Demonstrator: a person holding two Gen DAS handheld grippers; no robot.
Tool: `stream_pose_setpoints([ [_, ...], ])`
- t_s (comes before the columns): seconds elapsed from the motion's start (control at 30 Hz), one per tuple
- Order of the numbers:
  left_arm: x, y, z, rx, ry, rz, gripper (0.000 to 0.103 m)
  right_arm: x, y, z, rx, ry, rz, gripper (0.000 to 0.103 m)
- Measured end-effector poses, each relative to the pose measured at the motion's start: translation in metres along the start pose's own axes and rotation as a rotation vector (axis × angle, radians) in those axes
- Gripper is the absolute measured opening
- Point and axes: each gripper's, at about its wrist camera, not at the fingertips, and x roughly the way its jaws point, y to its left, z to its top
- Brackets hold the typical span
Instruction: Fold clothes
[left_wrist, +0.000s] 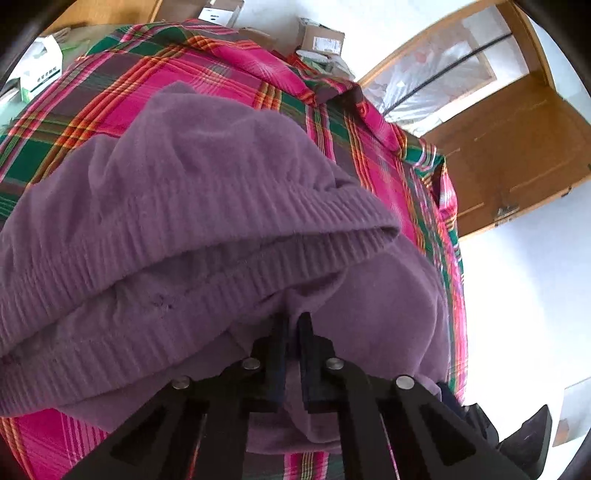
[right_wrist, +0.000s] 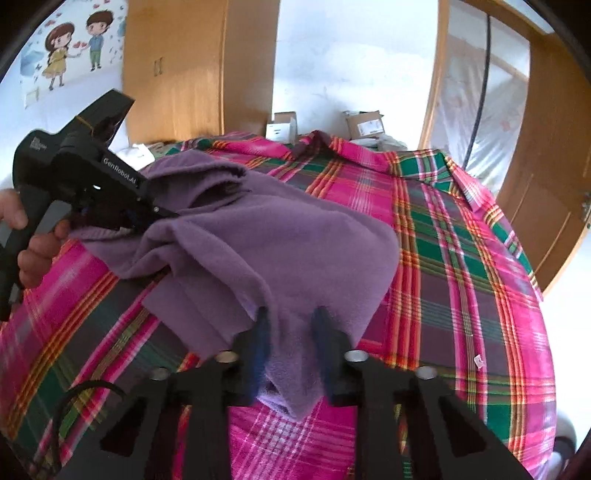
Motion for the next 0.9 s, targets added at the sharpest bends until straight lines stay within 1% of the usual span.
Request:
stream_pose_setpoints([
  [0.13, -0.012, 0.001, 0.002, -0.008, -0.042, -0.027, 0.004, -0.006, -0.003, 0.005, 0.019, -0.03, -0.017, 0.007],
  [0.4, -0.051, -0.005, 0.005, -0.012, -0.151, -0.105, 0.005, -0.05, -0.017, 0.027, 0.075, -0.182, -0.131, 0.006],
  [0.67, -0.088, -0.02, 0.0, 0.023, -0.243, -0.165, 0.005, -0.088, -0.011, 0.051, 0.044, -0.302, -0.199, 0.005],
  [0.9, -0.109, -0.028, 0.002, 0.032, -0.289, -0.204, 0.005, -0.115, 0.0, 0.07, -0.009, -0.407, -0.268, 0.005],
])
